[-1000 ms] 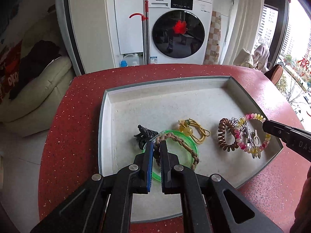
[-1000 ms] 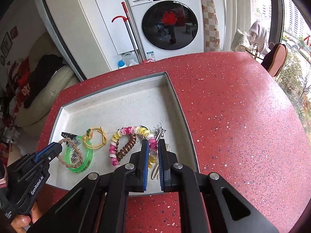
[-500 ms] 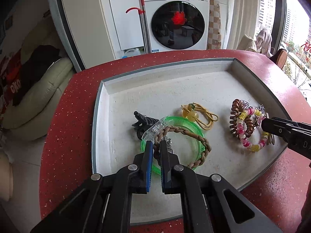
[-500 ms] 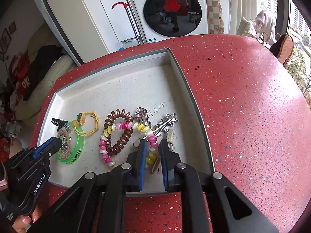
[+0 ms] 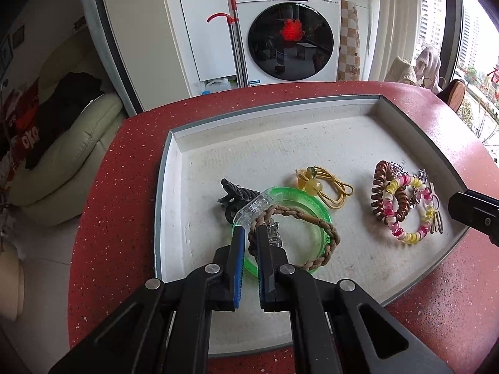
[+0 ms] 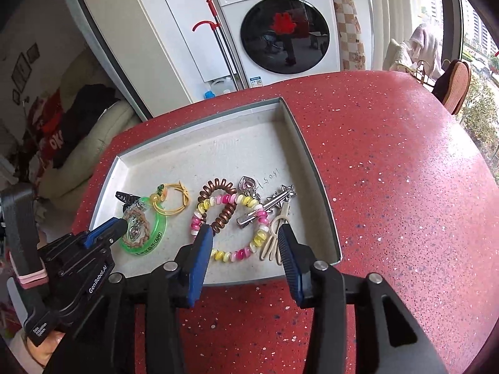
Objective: Organize jewelry
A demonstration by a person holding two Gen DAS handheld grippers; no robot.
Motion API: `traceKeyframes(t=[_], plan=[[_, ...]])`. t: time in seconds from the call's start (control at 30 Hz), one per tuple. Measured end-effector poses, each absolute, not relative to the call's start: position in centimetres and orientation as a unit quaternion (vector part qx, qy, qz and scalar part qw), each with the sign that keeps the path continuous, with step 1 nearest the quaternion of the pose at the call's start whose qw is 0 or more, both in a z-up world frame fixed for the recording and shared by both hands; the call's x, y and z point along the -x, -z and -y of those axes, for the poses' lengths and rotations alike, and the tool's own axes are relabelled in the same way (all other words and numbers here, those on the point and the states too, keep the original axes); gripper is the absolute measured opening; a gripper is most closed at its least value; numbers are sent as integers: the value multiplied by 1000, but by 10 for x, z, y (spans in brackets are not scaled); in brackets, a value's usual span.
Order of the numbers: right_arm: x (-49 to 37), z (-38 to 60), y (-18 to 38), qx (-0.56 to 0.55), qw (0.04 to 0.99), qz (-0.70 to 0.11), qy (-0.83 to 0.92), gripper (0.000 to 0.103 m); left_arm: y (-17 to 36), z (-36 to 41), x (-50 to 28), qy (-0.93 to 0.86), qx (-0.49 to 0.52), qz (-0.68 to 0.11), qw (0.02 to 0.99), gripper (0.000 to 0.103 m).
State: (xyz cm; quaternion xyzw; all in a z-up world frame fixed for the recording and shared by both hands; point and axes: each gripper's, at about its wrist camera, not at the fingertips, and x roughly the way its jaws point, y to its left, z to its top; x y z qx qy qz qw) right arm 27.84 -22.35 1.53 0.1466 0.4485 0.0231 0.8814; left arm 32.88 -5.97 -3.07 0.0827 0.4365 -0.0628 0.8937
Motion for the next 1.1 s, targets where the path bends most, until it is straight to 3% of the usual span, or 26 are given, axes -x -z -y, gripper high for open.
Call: traceKeyframes(t=[0.47,0.5,0.53,0.87,0.97,1.1], plan=[[-273,220,-22,-145,884,-444,-32,47,17,52,-331,49,-69,-424,902,26],[-273,220,-23,-145,884,-443,-32,47,16,51,-330,50,-68,-423,902,46],[-272,220,-24,-145,885,-442,-31,47,14,51,-330,49,-67,-422,903,103],[-266,225,-28,-151,886,-438,-33,49,-8,50,-316,43,-70,-392,916,103],[-260,222,-31,-148,892,-426,-41,82,-11,48,-307,42,-65,-391,917,103],[-248,220,-37,-142,901,-407,-47,85,-14,45,-293,37,-59,-385,920,103]])
